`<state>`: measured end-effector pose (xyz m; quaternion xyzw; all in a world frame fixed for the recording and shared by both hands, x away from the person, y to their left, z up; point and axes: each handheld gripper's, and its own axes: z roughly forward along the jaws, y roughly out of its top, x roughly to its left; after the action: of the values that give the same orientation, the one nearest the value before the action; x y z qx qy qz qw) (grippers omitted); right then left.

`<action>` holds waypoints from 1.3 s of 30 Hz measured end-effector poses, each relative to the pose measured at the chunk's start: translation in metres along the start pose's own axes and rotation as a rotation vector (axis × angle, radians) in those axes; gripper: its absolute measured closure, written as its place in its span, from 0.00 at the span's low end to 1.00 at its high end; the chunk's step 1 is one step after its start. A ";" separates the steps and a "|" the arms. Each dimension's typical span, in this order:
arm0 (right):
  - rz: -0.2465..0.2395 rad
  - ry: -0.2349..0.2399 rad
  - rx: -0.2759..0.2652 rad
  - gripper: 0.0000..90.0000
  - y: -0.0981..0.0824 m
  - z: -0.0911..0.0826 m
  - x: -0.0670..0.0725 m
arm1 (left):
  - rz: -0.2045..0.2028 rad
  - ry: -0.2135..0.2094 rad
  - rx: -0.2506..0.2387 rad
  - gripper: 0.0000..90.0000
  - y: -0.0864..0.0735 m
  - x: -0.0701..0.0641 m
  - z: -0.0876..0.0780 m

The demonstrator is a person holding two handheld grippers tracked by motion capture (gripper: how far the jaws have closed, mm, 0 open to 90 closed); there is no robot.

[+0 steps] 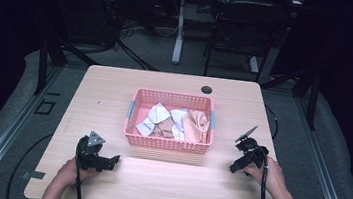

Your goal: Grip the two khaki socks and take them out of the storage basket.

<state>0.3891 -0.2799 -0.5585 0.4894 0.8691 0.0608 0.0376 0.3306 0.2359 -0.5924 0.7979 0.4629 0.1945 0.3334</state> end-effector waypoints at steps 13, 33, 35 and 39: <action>0.000 0.002 -0.011 0.00 0.001 0.001 0.000 | 0.001 0.001 -0.002 0.00 0.000 0.000 0.000; -0.008 0.025 -0.134 0.01 0.006 -0.025 0.008 | 0.000 0.001 -0.002 0.00 0.000 0.000 0.000; -0.041 0.023 -0.108 0.01 0.007 -0.031 0.009 | 0.001 0.001 -0.001 0.00 0.000 0.000 0.000; -0.062 0.040 -0.131 0.00 0.010 -0.041 0.013 | 0.002 0.001 -0.001 0.00 0.000 0.000 0.000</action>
<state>0.3855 -0.2661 -0.5169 0.4576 0.8786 0.1259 0.0539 0.3304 0.2359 -0.5924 0.7981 0.4624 0.1952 0.3333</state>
